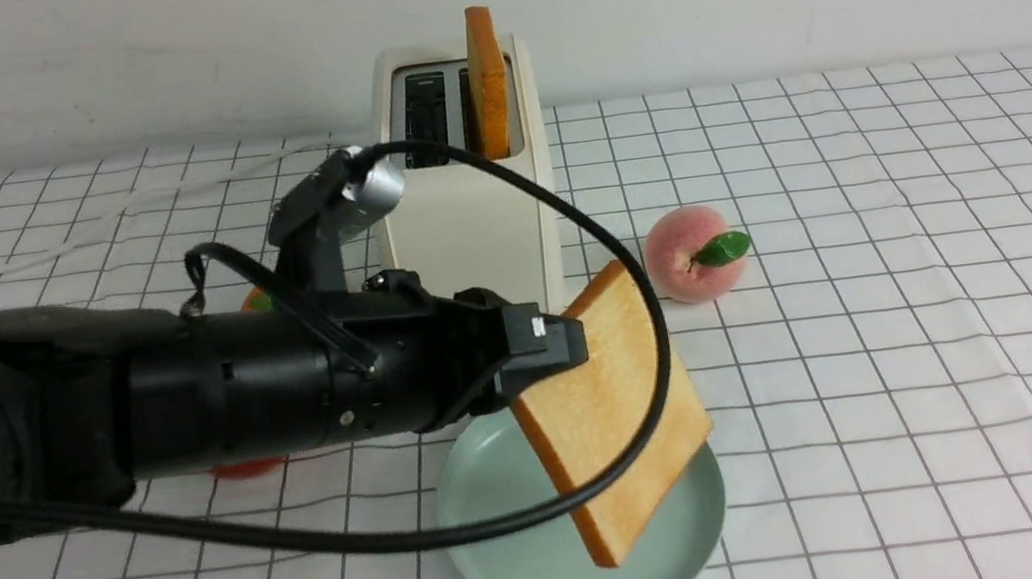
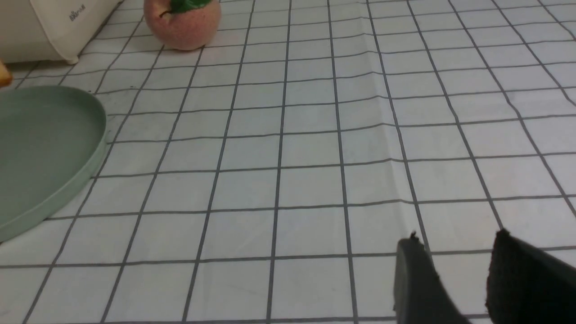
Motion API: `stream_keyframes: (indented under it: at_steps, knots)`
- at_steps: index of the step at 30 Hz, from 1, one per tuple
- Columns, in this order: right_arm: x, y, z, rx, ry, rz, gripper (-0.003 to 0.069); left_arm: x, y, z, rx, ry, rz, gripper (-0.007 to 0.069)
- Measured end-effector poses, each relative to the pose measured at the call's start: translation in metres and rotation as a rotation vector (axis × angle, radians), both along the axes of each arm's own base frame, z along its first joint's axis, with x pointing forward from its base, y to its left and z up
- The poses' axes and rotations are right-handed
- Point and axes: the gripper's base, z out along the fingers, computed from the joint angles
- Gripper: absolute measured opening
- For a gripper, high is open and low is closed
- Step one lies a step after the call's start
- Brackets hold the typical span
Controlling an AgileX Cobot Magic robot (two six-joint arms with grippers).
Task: Take toasted bread from bread machine on white checkered table place on plate.
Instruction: 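Place the slice of bread on the plate with the left gripper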
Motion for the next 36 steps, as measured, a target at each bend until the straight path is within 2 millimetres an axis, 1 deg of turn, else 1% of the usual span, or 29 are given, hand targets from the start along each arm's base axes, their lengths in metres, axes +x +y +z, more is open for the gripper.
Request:
stream_keyframes:
  at_steps: [2,3,4,7,8,10,11,12,16,18,19,20,21,22,24,25,26,28,30,32,34,36]
  knots:
    - [0.0,0.0,0.0,0.0,0.0,0.0,0.024,0.006,0.0,-0.012,0.035,0.013,0.02,0.0094]
    - [0.0,0.0,0.0,0.0,0.0,0.0,0.024,0.007,0.0,-0.014,0.038,0.015,0.024,0.0094]
    - [0.0,0.0,0.0,0.0,0.0,0.0,0.024,0.01,-0.001,-0.021,0.053,0.031,0.028,0.0094]
    - [0.0,0.0,0.0,0.0,0.0,0.0,0.024,0.012,-0.005,-0.035,0.056,0.068,-0.004,0.0094]
    - [0.0,0.0,0.0,0.0,0.0,0.0,0.024,0.012,-0.005,-0.036,0.057,0.07,-0.004,0.0094]
    - [0.0,0.0,0.0,0.0,0.0,0.0,0.024,0.013,-0.008,-0.046,0.055,0.098,-0.033,0.0094]
    - [0.0,0.0,0.0,0.0,0.0,0.0,0.024,0.014,-0.008,-0.047,0.056,0.099,-0.034,0.0094]
    - [0.0,0.0,0.0,0.0,0.0,0.0,0.024,0.015,-0.009,-0.054,0.069,0.11,-0.042,0.0094]
    - [0.0,0.0,0.0,0.0,0.0,0.0,0.024,0.02,-0.008,-0.067,0.11,0.11,-0.036,0.0094]
    - [0.0,0.0,0.0,0.0,0.0,0.0,0.024,0.022,-0.008,-0.068,0.136,0.081,-0.05,0.0118]
    - [0.0,0.0,0.0,0.0,0.0,0.0,0.024,0.023,-0.009,-0.068,0.146,0.063,-0.058,0.0143]
    - [0.0,0.0,0.0,0.0,0.0,0.0,0.024,0.023,-0.009,-0.068,0.149,0.059,-0.06,0.0149]
    - [0.0,0.0,0.0,0.0,0.0,0.0,0.024,0.025,-0.009,-0.067,0.167,0.033,-0.067,0.0204]
    - [0.0,0.0,0.0,0.0,0.0,0.0,0.024,0.025,-0.009,-0.067,0.169,0.03,-0.068,0.0221]
    - [0.0,0.0,0.0,0.0,0.0,0.0,0.024,0.029,-0.01,-0.062,0.18,-0.007,-0.078,0.0323]
    - [0.0,0.0,0.0,0.0,0.0,0.0,0.024,0.029,-0.01,-0.062,0.181,-0.012,-0.078,0.033]
    - [0.0,0.0,0.0,0.0,0.0,0.0,0.024,0.031,-0.011,-0.059,0.183,-0.03,-0.081,0.0378]
    - [0.0,0.0,0.0,0.0,0.0,0.0,0.024,0.033,-0.01,-0.053,0.191,-0.055,-0.069,0.0431]
    - [0.0,0.0,0.0,0.0,0.0,0.0,0.024,0.034,-0.008,-0.042,0.202,-0.089,-0.045,0.0465]
    - [0.0,0.0,0.0,0.0,0.0,0.0,0.024,0.033,-0.004,-0.032,0.215,-0.121,-0.012,0.0479]
    - [0.0,0.0,0.0,0.0,0.0,0.0,0.024,0.031,0.002,-0.016,0.234,-0.175,0.023,0.0484]
    - [0.0,0.0,0.0,0.0,0.0,0.0,0.024,0.025,0.008,0.004,0.259,-0.257,0.045,0.0475]
